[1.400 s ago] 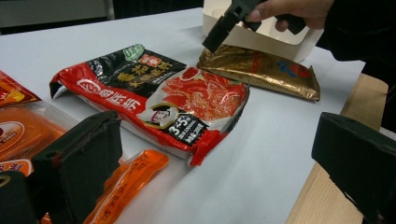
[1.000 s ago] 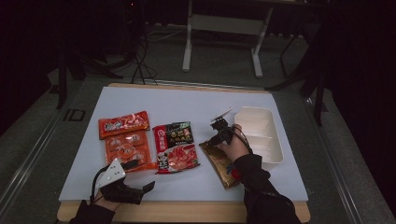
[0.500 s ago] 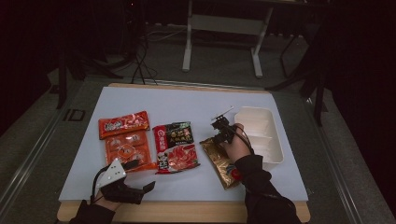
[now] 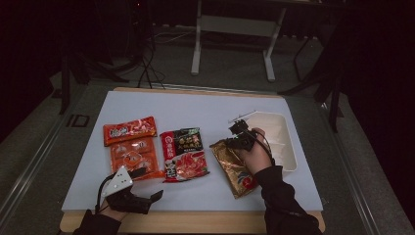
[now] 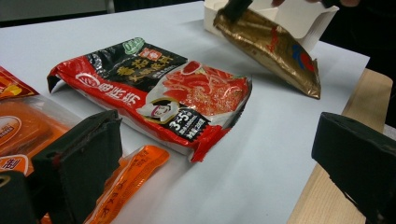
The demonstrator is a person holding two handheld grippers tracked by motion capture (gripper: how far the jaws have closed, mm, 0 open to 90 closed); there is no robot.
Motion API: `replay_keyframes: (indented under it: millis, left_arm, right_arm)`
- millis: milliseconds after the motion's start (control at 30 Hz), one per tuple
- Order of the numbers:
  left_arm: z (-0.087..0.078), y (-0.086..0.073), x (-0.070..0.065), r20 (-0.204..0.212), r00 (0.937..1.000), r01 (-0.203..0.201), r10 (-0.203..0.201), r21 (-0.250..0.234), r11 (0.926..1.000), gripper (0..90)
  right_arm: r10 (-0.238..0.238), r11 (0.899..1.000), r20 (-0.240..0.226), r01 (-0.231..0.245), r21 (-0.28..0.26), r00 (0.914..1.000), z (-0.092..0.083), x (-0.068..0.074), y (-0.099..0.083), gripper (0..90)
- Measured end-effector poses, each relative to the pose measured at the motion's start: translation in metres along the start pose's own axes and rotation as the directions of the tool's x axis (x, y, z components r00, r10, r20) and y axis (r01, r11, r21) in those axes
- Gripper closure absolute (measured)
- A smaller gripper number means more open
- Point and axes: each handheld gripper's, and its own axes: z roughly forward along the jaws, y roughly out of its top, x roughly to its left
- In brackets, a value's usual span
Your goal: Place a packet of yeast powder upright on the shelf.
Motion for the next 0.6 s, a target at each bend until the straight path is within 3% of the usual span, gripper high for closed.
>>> replay_keyframes:
  millis: [100,300,600]
  left_arm:
    - [0.0,0.0,0.0,0.001,1.0,0.0,0.0,0.0,1.0,2.3]
    - [0.001,0.0,0.0,0.001,1.0,-0.002,0.002,0.004,1.0,2.3]
    - [0.001,0.0,0.0,0.001,1.0,-0.003,0.003,0.007,1.0,2.3]
  right_arm:
    - [0.002,1.0,-0.014,-0.002,-0.027,0.9999,-0.009,0.002,0.0,88.2]
    - [-0.039,0.996,-0.048,0.035,-0.079,0.9981,-0.027,0.015,-0.001,88.5]
    - [-0.043,0.991,-0.105,0.03,-0.128,0.9935,-0.043,0.02,0.001,88.6]
